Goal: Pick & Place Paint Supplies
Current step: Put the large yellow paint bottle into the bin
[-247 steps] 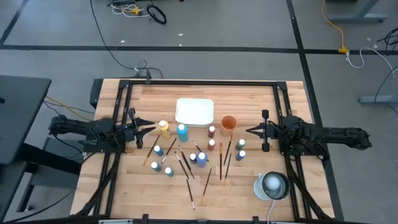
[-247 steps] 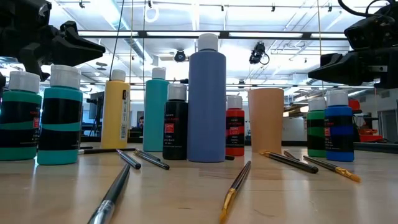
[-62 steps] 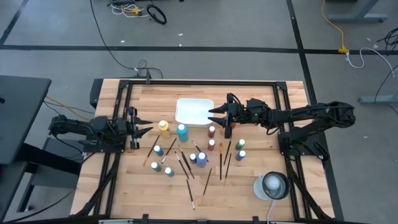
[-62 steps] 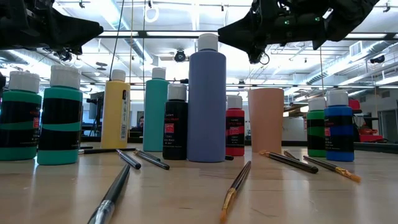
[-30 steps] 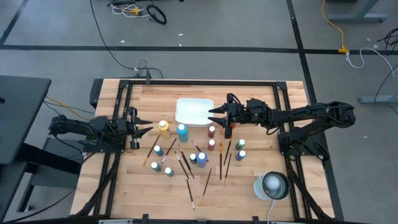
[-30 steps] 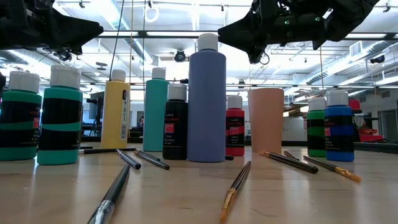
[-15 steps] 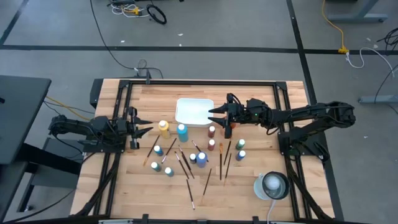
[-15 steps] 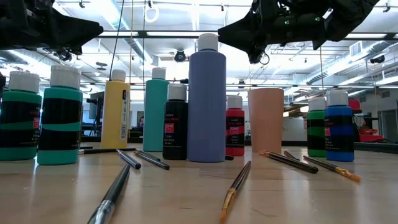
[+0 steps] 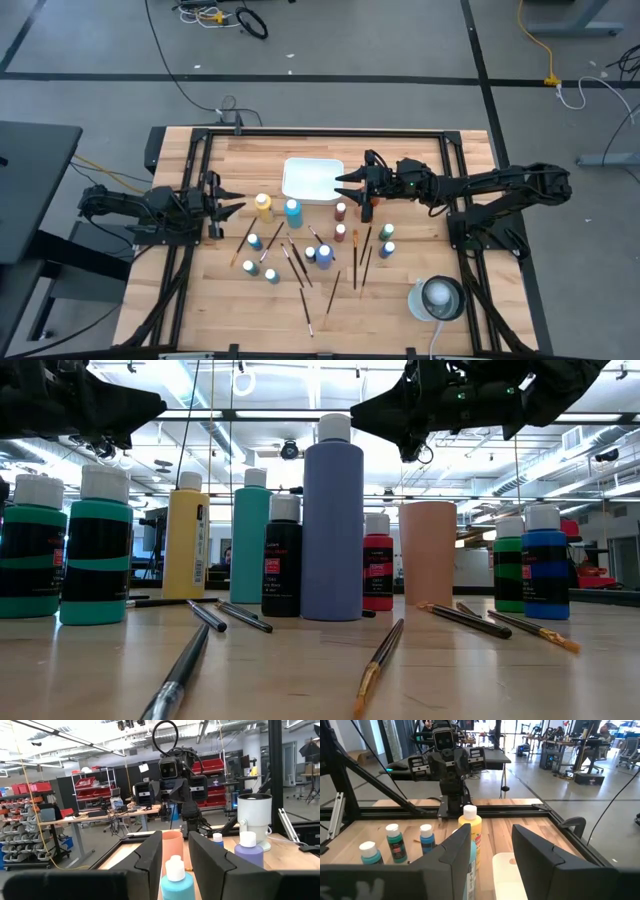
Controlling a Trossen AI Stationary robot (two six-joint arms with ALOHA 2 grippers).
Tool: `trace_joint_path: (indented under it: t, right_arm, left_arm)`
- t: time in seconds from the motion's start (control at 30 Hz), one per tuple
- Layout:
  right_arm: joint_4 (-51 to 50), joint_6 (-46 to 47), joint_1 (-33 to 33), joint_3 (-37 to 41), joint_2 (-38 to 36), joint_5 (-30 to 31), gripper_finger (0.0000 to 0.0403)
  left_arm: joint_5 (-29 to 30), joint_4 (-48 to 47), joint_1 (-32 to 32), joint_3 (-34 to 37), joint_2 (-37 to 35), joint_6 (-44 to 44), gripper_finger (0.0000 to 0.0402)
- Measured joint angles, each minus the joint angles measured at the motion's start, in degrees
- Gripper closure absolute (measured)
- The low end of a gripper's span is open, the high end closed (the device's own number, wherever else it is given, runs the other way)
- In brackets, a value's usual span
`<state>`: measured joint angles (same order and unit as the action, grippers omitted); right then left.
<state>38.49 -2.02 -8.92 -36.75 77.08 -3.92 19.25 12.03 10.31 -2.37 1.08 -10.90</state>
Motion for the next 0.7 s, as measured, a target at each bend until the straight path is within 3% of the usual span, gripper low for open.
trace_joint_path:
  t: [0.7]
  right_arm:
    - [0.0,0.0,0.0,0.0,0.0,0.0,0.0254]
  left_arm:
    - [-2.4,1.9,0.0,0.0,0.0,4.4,0.0297]
